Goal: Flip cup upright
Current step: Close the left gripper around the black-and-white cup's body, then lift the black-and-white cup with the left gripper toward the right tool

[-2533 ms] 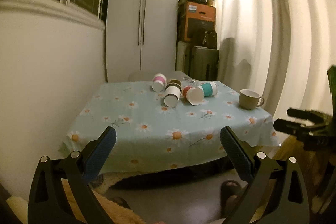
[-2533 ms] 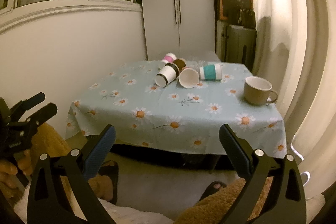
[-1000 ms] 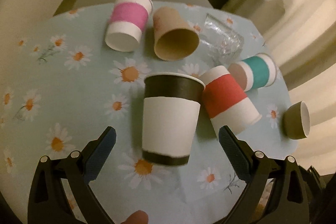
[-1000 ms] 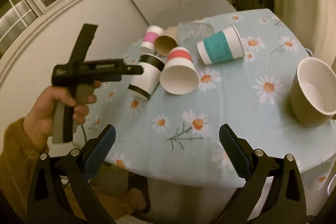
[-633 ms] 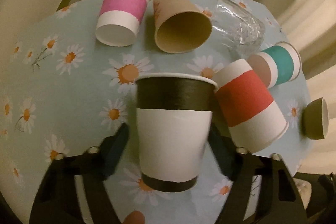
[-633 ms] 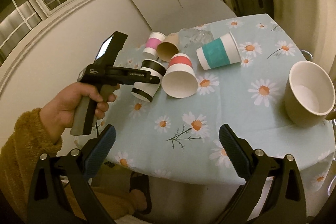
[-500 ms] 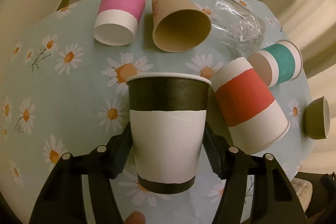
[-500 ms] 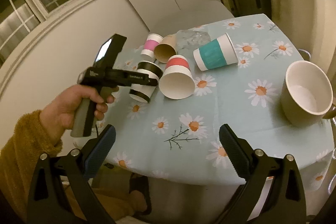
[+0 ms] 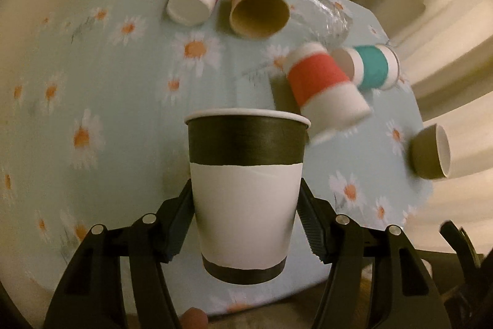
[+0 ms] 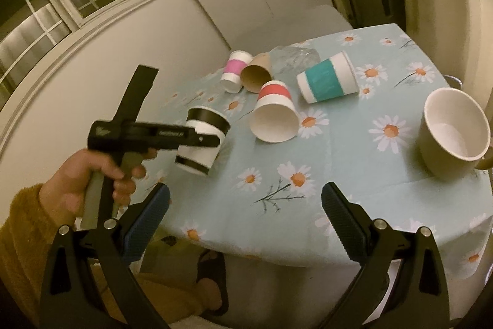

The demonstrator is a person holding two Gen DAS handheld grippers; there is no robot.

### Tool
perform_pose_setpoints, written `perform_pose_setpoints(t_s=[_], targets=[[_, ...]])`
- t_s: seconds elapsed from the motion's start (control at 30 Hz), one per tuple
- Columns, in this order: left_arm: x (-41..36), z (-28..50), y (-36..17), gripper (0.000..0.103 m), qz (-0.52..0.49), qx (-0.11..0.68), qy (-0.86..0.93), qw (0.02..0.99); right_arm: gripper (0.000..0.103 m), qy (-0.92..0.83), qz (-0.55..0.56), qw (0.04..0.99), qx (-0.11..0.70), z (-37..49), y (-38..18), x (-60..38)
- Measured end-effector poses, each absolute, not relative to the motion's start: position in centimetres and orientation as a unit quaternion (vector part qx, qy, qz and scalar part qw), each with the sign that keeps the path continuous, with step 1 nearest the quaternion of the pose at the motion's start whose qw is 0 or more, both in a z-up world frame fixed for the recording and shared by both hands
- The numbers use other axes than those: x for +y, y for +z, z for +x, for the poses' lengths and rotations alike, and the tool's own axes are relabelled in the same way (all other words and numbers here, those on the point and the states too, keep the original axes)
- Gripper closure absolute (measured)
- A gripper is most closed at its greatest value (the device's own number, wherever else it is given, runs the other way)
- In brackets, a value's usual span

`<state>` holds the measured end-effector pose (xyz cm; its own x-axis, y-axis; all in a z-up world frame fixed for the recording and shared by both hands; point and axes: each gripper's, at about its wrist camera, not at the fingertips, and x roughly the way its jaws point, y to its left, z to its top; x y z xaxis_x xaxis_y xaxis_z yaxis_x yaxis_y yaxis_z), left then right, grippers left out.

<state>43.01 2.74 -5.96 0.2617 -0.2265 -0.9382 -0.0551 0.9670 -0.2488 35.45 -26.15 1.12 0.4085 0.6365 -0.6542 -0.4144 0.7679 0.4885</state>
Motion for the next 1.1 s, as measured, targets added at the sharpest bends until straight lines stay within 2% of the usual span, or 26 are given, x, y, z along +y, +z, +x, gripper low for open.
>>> perform_pose_setpoints(t_s=[0.33, 0.9, 0.97, 1.03, 1.1], targets=[[3.2, 38.3, -8.2, 0.042, -0.209, 0.607, -0.039, 0.766, 0.005, 0.339, 0.11, 0.815, 0.456, 34.2, 0.5, -24.4], [2.5, 37.9, -9.7, 0.041, -0.198, 0.612, -0.018, 0.765, 0.005, 0.336, 0.106, 0.808, 0.472, 34.3, 0.0, -24.1], [2.3, 38.0, -9.5, 0.037, -0.181, 0.611, -0.005, 0.771, 0.005, 0.336, 0.104, 0.809, 0.472, 34.3, 0.0, -24.1], [2.1, 38.0, -9.2, 0.024, -0.173, 0.607, -0.007, 0.776, 0.005, 0.337, 0.104, 0.809, 0.471, 34.3, 0.0, -24.1], [1.9, 38.0, -8.9, 0.023, -0.162, 0.606, -0.01, 0.779, 0.005, 0.336, 0.102, 0.809, 0.472, 34.4, -0.1, -24.1]])
